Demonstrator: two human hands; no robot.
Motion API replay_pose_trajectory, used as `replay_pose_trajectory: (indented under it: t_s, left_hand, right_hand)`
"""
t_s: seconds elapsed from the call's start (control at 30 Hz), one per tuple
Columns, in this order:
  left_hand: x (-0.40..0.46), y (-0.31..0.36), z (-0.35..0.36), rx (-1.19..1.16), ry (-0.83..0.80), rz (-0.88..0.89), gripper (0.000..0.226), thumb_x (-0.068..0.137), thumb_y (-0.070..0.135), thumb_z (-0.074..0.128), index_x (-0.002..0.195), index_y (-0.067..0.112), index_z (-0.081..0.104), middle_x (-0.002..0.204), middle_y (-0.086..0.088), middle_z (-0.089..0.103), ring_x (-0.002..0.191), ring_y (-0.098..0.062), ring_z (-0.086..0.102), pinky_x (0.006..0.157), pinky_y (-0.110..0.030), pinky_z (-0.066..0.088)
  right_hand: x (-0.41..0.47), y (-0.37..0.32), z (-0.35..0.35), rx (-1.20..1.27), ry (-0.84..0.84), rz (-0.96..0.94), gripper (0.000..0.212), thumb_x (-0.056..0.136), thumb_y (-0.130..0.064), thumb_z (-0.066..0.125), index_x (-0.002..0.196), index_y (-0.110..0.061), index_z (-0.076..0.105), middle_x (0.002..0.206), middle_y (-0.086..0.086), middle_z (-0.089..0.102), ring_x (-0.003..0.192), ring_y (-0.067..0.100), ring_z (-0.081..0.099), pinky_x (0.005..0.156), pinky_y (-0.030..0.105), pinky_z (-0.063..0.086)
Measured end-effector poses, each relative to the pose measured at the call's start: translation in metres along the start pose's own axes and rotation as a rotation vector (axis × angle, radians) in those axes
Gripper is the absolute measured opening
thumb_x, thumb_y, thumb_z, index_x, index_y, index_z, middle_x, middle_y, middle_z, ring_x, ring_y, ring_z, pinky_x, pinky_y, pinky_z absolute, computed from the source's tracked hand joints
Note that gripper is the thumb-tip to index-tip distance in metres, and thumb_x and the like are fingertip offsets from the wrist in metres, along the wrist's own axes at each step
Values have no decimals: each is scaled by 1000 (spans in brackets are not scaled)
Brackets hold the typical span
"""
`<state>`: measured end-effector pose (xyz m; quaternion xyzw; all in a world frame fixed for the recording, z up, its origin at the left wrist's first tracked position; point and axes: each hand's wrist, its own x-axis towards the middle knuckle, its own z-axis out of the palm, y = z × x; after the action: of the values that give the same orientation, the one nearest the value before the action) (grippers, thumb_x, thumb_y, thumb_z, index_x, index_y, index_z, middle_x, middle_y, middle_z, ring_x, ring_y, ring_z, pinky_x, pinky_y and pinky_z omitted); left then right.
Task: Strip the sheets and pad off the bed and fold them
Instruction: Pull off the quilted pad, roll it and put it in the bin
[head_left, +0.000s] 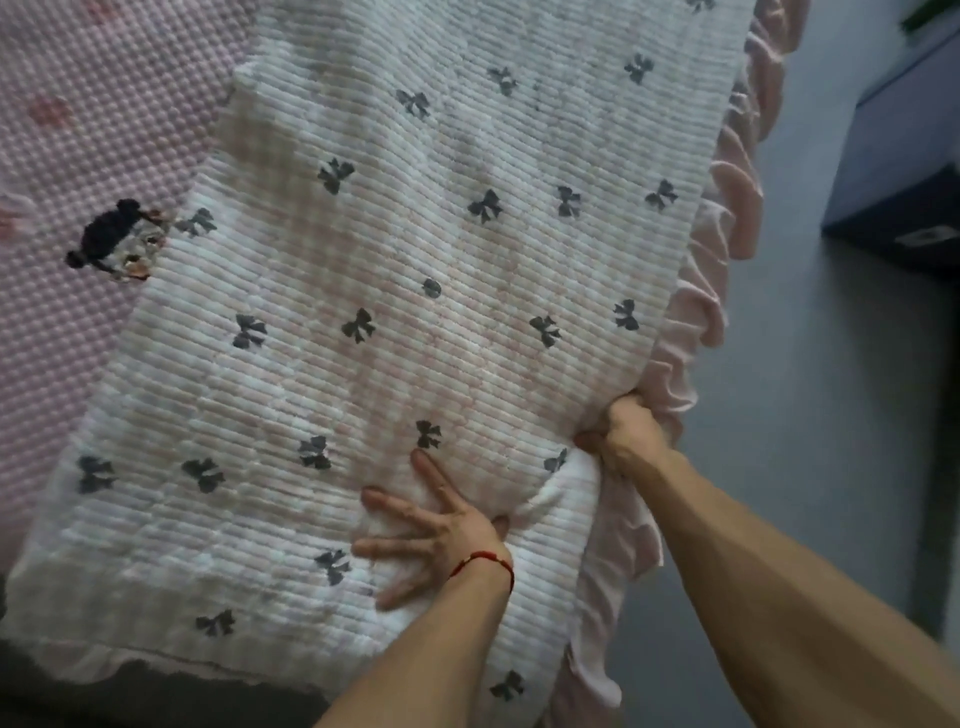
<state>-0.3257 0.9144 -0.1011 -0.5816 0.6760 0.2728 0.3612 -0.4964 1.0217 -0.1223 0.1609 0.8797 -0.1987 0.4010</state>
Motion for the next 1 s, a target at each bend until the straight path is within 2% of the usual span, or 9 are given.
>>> replay_pose_trajectory:
  t_s: [0.07, 0.2, 0.4, 0.47, 0.53, 0.63, 0.73, 0.93, 1.0]
  left_hand:
    - [2, -1, 2, -2, 13, -6, 146, 68, 69, 73, 138, 32, -49, 140, -33, -52, 130, -72, -27, 91, -91, 15]
    - [1, -2, 3, 8, 50, 42, 140, 77, 64, 71, 136, 30, -52, 140, -32, -52, 131, -71, -28, 97, -86, 4]
    - [-6, -25, -9, 33, 44, 212, 131, 81, 65, 69, 141, 41, -44, 146, -25, -50, 135, -68, -23, 107, -79, 7]
    - [-9, -48, -30, 97, -18, 377, 115, 86, 65, 64, 150, 44, -29, 157, -23, -35, 143, -63, -7, 114, -69, 15]
    - [0, -86, -68, 121, -4, 566, 92, 92, 55, 61, 160, 37, 2, 166, -20, 3, 148, -46, 22, 117, -56, 27]
    - [46, -157, -134, 61, 313, 619, 60, 92, 27, 61, 148, 19, 40, 152, -14, 41, 131, -36, 48, 109, -53, 41]
    - [95, -213, -197, 61, 539, 371, 68, 85, 24, 66, 145, 14, 35, 154, -19, 31, 133, -45, 39, 108, -60, 38]
    - [162, -256, -256, -113, 245, 300, 102, 75, 44, 85, 154, 15, 26, 152, -18, 37, 135, -42, 43, 110, -56, 39]
    - [168, -251, -275, -240, 168, 288, 84, 80, 37, 83, 146, 7, 41, 138, -20, 56, 118, -41, 59, 100, -52, 49]
  right_hand:
    - [-7, 8, 4, -99, 68, -33, 72, 80, -20, 84, 134, -1, 40, 130, 17, 61, 116, 38, 59, 89, 36, 50]
    - [-51, 35, 34, -70, 345, -174, 53, 94, -32, 66, 133, -7, 40, 133, 18, 48, 128, 41, 45, 103, 51, 39]
    - [-157, 107, 116, 0, 439, -297, 73, 100, -30, 57, 160, -12, 21, 164, 8, 25, 152, 27, 23, 123, 42, 20]
    - [-186, 130, 139, -44, 456, -261, 71, 99, -27, 60, 160, -13, 25, 163, 9, 33, 149, 29, 32, 120, 49, 27]
    - [-207, 140, 154, -47, 460, -225, 70, 92, -26, 69, 154, -11, 40, 150, 12, 49, 135, 35, 48, 110, 54, 39]
    - [-227, 141, 154, -11, 487, -112, 67, 88, -35, 74, 144, -8, 47, 134, 14, 55, 120, 34, 54, 97, 50, 47]
    - [-236, 130, 149, 146, 352, 100, 67, 91, -49, 67, 138, -11, 40, 132, 17, 48, 121, 38, 51, 90, 50, 49]
    - [-231, 122, 160, 368, 234, 217, 62, 82, -53, 71, 122, -9, 52, 108, 12, 71, 96, 37, 69, 85, 48, 56]
    - [-240, 124, 158, 419, 156, 146, 41, 85, -47, 71, 110, -14, 69, 83, -2, 74, 72, 21, 72, 79, 43, 60]
